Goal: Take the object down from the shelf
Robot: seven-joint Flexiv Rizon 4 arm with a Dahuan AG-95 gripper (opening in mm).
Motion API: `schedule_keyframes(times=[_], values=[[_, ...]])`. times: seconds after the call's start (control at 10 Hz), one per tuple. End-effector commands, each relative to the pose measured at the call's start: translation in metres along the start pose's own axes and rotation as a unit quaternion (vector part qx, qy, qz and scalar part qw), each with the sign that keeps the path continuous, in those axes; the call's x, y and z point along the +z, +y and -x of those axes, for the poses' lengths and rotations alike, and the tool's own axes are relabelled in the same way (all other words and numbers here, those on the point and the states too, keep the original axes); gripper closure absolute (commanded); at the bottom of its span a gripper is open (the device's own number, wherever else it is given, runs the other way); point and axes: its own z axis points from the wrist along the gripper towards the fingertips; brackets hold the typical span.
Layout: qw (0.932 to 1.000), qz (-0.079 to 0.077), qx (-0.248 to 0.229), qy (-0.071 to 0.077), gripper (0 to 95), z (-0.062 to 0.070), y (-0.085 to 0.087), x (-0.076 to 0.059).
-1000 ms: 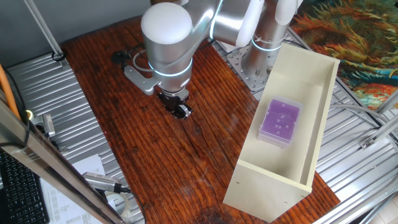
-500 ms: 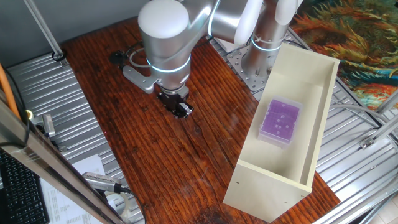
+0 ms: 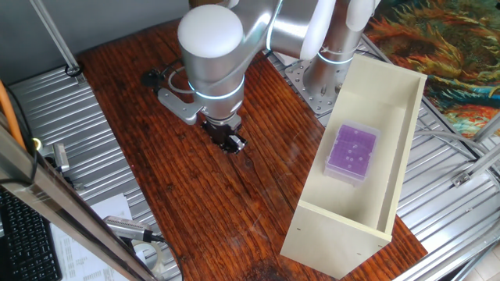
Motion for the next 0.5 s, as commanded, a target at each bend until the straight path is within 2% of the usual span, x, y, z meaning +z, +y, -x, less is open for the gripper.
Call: schedule_keyframes(times=[0.1, 0.4, 0.5], values=[[1.0, 0.0, 0.002, -0.001, 95.0, 0.0, 0.0, 0.0], [1.0, 0.002, 0.003, -0.001, 95.0, 0.002, 0.006, -0.003], [1.0, 0.001, 0.008, 0.003, 95.0, 0.006, 0.017, -0.008]])
